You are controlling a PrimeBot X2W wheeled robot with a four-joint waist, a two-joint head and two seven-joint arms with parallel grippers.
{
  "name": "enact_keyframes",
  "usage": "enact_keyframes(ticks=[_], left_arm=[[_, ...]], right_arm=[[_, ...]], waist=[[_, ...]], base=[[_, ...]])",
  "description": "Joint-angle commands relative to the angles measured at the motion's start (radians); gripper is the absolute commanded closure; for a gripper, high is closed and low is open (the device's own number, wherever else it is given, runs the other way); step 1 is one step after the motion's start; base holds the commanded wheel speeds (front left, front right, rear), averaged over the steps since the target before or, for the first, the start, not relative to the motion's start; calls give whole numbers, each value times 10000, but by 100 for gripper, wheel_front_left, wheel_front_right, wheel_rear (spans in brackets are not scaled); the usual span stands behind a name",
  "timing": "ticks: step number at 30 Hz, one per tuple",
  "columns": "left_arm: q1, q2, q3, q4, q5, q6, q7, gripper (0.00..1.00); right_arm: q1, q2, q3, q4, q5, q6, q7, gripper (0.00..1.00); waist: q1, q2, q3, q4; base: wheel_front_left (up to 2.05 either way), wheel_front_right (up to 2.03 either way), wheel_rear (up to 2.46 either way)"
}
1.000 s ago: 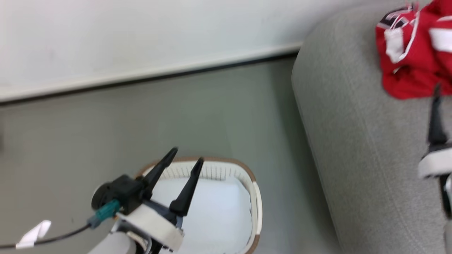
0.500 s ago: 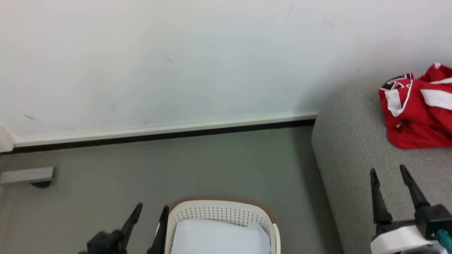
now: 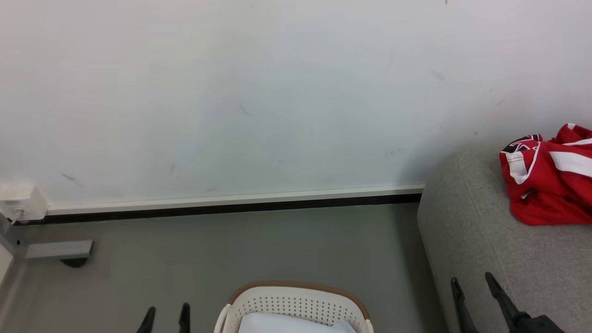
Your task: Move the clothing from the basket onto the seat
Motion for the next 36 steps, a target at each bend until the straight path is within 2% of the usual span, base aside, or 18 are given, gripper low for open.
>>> enact_keyframes(ticks=[1, 10, 18, 36], left_arm=[[162, -88, 155, 51, 92, -80, -3, 0], [417, -636, 1285, 207, 690, -833, -3, 0], [331, -873, 1801, 383, 1160, -1268, -4, 0], [151, -1056, 2152, 610, 1477, -1581, -4, 0]], right_arm=[[169, -38, 55, 37, 133, -26, -29, 0], [281, -36, 274, 170, 290, -26, -31, 0], [142, -34, 329, 240, 285, -26, -31, 0], [-46, -35, 497, 333, 318, -27, -30, 0]], waist=[[2, -1, -29, -4], [2, -1, -108, -42], [2, -1, -37, -87], [2, -1, -12, 190]], base=[[0, 0, 0], [0, 0, 0], [0, 0, 0], [0, 0, 0]])
